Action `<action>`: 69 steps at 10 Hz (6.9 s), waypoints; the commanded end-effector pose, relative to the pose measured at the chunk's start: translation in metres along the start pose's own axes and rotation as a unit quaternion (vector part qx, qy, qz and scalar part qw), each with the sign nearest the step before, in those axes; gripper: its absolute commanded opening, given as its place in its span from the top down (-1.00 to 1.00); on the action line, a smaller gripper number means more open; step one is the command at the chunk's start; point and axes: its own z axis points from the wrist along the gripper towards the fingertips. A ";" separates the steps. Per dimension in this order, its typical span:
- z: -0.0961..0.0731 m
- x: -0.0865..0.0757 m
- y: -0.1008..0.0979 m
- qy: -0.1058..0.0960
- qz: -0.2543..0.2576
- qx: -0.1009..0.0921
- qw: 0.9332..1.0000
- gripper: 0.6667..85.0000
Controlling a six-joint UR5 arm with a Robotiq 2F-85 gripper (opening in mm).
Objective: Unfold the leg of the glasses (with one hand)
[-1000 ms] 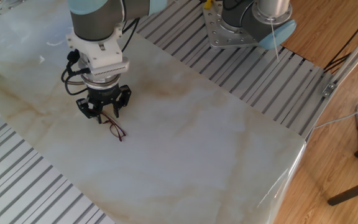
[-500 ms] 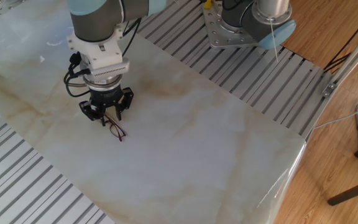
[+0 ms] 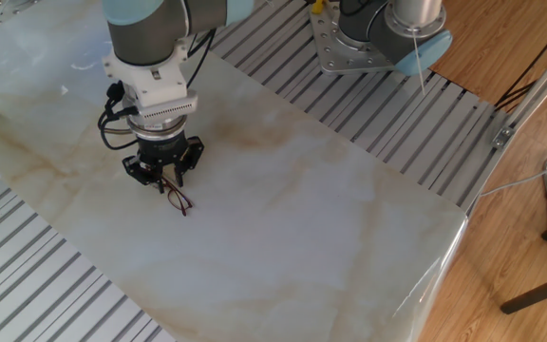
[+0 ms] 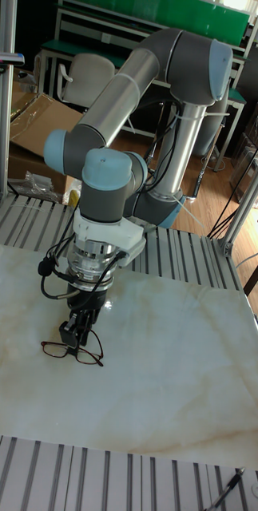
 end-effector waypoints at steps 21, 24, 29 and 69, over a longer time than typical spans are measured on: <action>-0.054 -0.038 -0.005 0.006 0.052 -0.002 0.999 0.98; -0.089 -0.026 0.014 0.026 0.068 -0.010 0.997 0.98; -0.108 -0.041 0.015 0.018 0.085 -0.001 0.996 0.98; -0.110 -0.091 0.022 -0.024 0.094 -0.017 0.995 0.98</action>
